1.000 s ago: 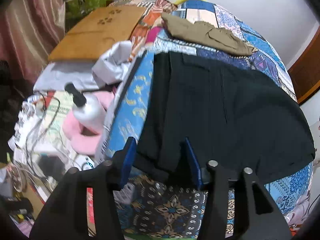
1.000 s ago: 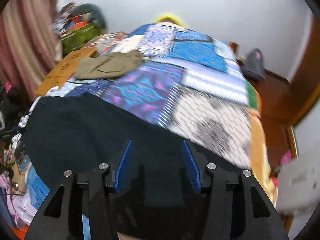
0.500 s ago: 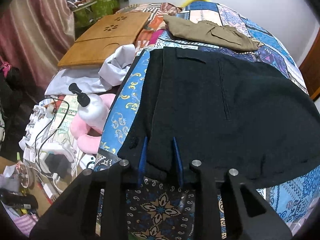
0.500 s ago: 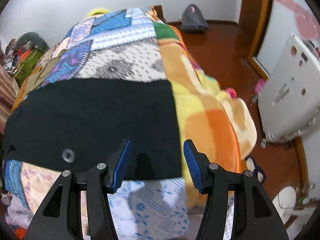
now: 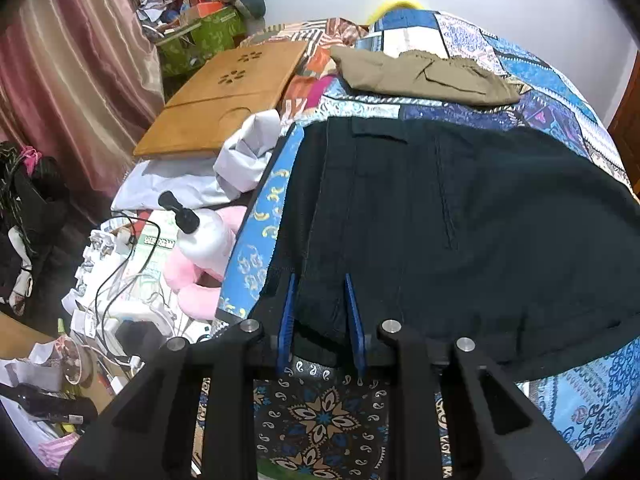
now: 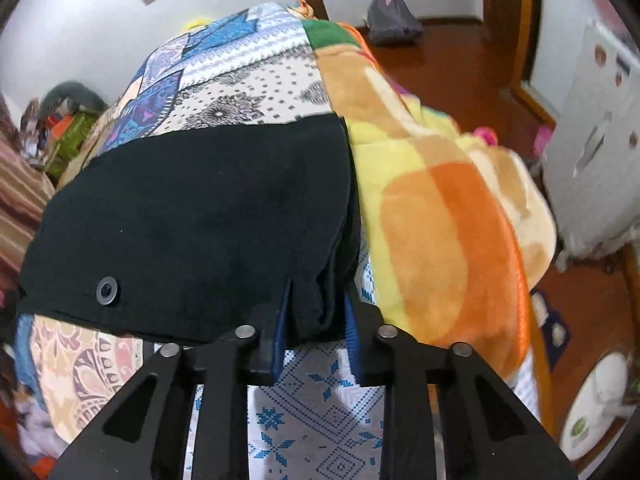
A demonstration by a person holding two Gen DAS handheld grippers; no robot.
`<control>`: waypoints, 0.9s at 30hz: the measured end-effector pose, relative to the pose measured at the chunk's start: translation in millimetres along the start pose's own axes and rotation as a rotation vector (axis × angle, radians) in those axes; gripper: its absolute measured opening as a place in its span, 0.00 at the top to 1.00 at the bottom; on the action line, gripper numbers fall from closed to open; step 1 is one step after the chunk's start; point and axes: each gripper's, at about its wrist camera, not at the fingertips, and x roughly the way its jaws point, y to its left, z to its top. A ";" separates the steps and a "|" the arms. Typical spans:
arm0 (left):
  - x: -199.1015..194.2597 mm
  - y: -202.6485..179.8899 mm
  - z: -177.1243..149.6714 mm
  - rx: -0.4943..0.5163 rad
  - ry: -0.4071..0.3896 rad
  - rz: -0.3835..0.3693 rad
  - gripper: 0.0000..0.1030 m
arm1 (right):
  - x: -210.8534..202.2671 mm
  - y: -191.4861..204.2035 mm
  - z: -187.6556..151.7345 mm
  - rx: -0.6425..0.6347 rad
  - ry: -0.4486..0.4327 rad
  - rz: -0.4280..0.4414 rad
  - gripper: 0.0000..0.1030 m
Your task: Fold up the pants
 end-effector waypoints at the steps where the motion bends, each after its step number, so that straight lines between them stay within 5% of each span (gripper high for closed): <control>1: -3.0 0.4 1.1 0.002 -0.007 0.004 0.78 | -1.6 4.1 0.1 -0.026 -0.013 -0.020 0.83; 9: -16.5 11.5 4.9 0.018 -0.010 0.002 0.79 | -21.8 8.2 0.6 -0.106 -0.058 -0.089 0.85; 15: 15.1 14.1 -14.6 0.004 0.081 -0.032 0.79 | -0.2 8.9 -3.5 -0.099 -0.004 -0.083 0.85; 22: 11.6 12.2 -19.2 0.022 0.066 -0.036 0.78 | -9.0 -0.2 -0.2 -0.079 0.040 -0.089 0.76; 27: 15.7 8.5 -16.6 0.025 0.074 -0.013 0.78 | -23.1 -2.7 20.3 -0.075 -0.017 -0.095 0.69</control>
